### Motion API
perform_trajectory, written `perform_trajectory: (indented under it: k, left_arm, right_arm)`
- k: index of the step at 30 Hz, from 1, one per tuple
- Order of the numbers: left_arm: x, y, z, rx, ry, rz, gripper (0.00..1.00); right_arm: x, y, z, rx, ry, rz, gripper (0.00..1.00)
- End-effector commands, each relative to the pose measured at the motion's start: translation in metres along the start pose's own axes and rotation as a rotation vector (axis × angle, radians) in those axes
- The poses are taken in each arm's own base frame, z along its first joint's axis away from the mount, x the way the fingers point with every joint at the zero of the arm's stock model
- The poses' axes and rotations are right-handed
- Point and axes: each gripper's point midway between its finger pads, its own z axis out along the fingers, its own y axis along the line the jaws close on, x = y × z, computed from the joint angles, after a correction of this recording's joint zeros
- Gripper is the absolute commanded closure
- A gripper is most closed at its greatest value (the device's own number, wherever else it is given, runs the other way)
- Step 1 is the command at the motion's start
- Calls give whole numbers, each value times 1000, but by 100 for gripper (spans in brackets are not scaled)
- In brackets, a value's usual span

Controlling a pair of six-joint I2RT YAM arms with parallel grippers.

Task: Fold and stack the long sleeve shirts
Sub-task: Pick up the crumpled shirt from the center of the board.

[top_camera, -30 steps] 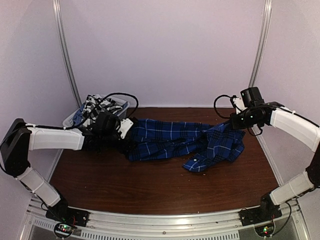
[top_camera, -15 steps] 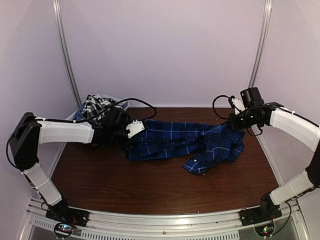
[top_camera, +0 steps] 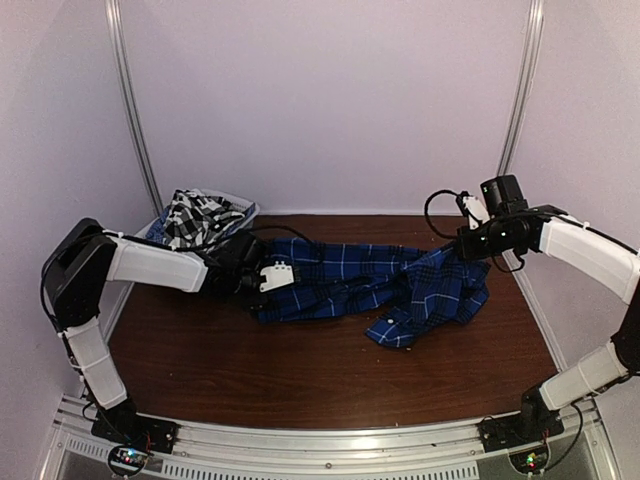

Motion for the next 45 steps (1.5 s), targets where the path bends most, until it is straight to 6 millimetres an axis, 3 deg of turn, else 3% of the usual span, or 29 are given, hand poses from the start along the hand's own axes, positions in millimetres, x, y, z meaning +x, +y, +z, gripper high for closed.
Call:
perform_trajectory:
  k: [1, 8, 20, 21, 26, 29, 32, 33, 35, 39, 45]
  left_arm:
    - [-19, 27, 3, -111, -45, 26, 23]
    - [-33, 34, 7, -117, -92, 17, 35]
    - [-36, 30, 8, -57, -134, -46, 90]
    - [-35, 30, 8, -54, -135, -49, 99]
    - [-39, 33, -10, -38, -188, -100, 100]
    - [-49, 50, -39, -56, -273, -196, 100]
    - [-60, 86, -81, -132, -358, -368, 100]
    - [-63, 105, -104, -181, -403, -432, 100]
    - [-59, 139, -144, -283, -457, -580, 100]
    - [-41, 196, -219, -401, -547, -798, 100]
    - [-41, 239, -299, -438, -664, -904, 100]
  right_arm:
    - [3, 0, 0, -9, -7, 0, 100]
    - [6, -1, 2, -9, 2, 1, 100]
    - [0, -2, -6, 3, -18, 1, 100]
    - [-1, -2, -7, 6, -20, 2, 100]
    - [-10, -4, -18, 23, -55, 10, 100]
    - [-22, -3, -33, 21, -102, 19, 100]
    - [-41, 8, -58, -33, -170, 19, 100]
    - [-51, 14, -71, -60, -204, 17, 100]
    - [-72, 23, -103, -99, -277, 14, 100]
    - [-117, 25, -187, -86, -475, 18, 100]
    - [-152, 26, -269, -72, -657, 22, 100]
